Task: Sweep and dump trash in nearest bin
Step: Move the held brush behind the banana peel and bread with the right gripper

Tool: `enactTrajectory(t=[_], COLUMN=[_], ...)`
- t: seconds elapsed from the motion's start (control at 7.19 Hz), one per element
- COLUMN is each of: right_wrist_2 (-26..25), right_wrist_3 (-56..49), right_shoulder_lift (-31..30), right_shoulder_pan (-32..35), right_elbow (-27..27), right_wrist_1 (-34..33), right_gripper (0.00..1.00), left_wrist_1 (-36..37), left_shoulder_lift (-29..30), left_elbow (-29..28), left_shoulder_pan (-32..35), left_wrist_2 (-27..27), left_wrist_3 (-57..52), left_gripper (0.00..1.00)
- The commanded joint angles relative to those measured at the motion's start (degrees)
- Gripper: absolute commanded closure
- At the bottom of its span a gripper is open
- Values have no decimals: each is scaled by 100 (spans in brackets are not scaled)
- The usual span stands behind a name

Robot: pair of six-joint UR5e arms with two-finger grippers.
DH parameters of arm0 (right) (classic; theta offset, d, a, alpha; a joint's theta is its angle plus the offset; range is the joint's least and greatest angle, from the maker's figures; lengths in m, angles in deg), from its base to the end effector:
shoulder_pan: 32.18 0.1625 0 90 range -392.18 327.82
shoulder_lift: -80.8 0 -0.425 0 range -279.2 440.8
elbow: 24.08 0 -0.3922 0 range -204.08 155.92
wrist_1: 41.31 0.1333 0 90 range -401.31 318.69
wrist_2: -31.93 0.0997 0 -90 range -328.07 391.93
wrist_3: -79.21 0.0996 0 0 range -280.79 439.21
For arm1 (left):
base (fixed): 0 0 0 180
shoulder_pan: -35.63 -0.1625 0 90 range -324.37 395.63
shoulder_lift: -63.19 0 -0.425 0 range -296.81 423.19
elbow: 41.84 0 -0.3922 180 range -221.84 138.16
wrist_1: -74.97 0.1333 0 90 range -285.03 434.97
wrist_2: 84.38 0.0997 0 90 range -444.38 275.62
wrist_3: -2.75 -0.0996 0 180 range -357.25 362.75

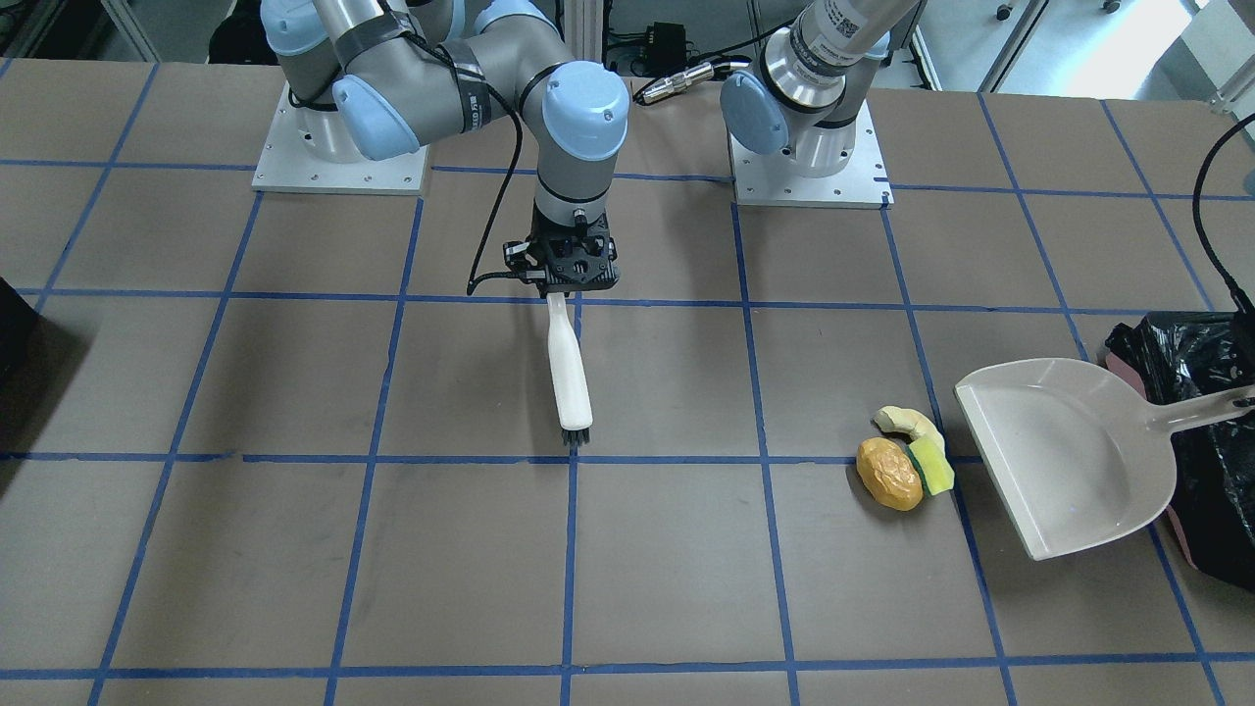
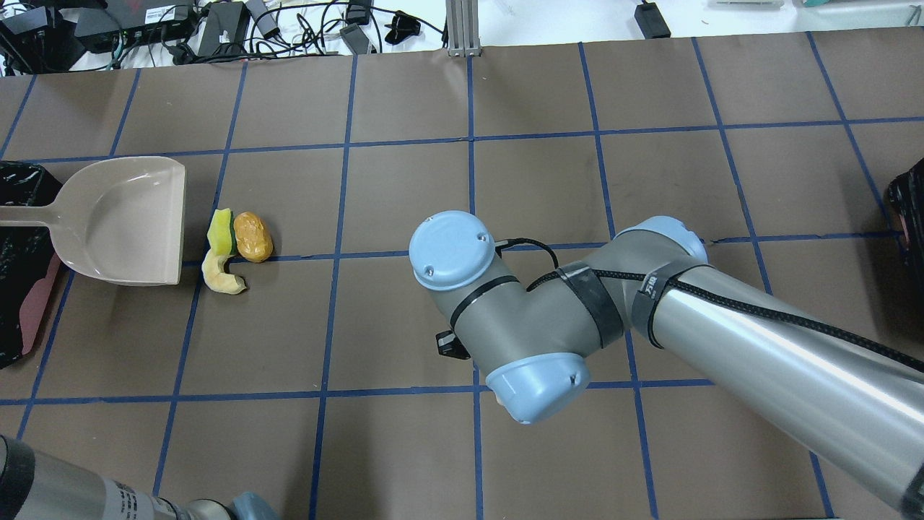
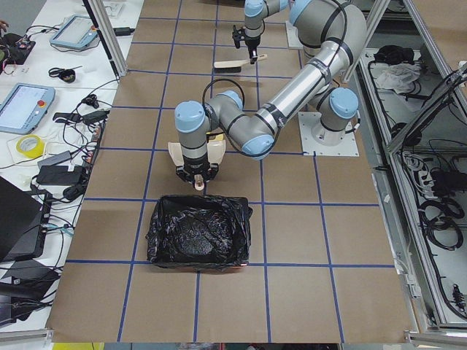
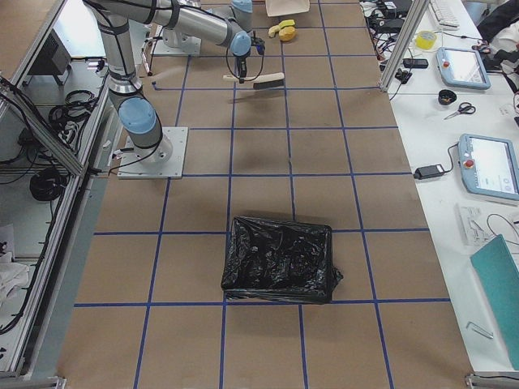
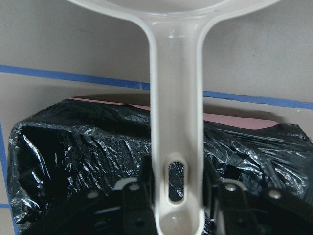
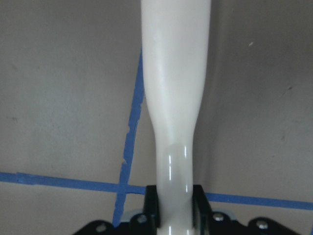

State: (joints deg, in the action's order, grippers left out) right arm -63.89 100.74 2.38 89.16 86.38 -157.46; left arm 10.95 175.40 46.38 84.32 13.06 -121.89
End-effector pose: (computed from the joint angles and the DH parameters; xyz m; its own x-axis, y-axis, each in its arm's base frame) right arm 0.3688 -0.3688 0.2620 -0.9752 -0.1778 0.1315 -0.1714 0.9835 0.0584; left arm 0.3300 -0.5579 0.3304 -0.1219 0.9925 -0.0063 0.9795 0.1213 0.1610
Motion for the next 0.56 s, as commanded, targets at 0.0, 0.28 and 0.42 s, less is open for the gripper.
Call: enactTrajectory(t=[0.0, 0.28, 0.42], right_wrist_2=[27, 387, 492], right_wrist_3=[140, 720, 1287], right_shoulder_lift=[-25, 150, 560], right_shoulder_pan=[13, 152, 554], right_elbow=[-1197, -1404, -1570], right_wrist_1=[1108, 1078, 782], right_gripper=[100, 100, 100], left_wrist_1=[204, 284, 284], left_shoulder_lift=[221, 319, 354], left_elbow=[2, 11, 11], left_shoulder_pan=[17, 35, 44], left_wrist_2=[238, 274, 283], left_wrist_3=[-50, -330, -541], left_gripper=[100, 100, 100])
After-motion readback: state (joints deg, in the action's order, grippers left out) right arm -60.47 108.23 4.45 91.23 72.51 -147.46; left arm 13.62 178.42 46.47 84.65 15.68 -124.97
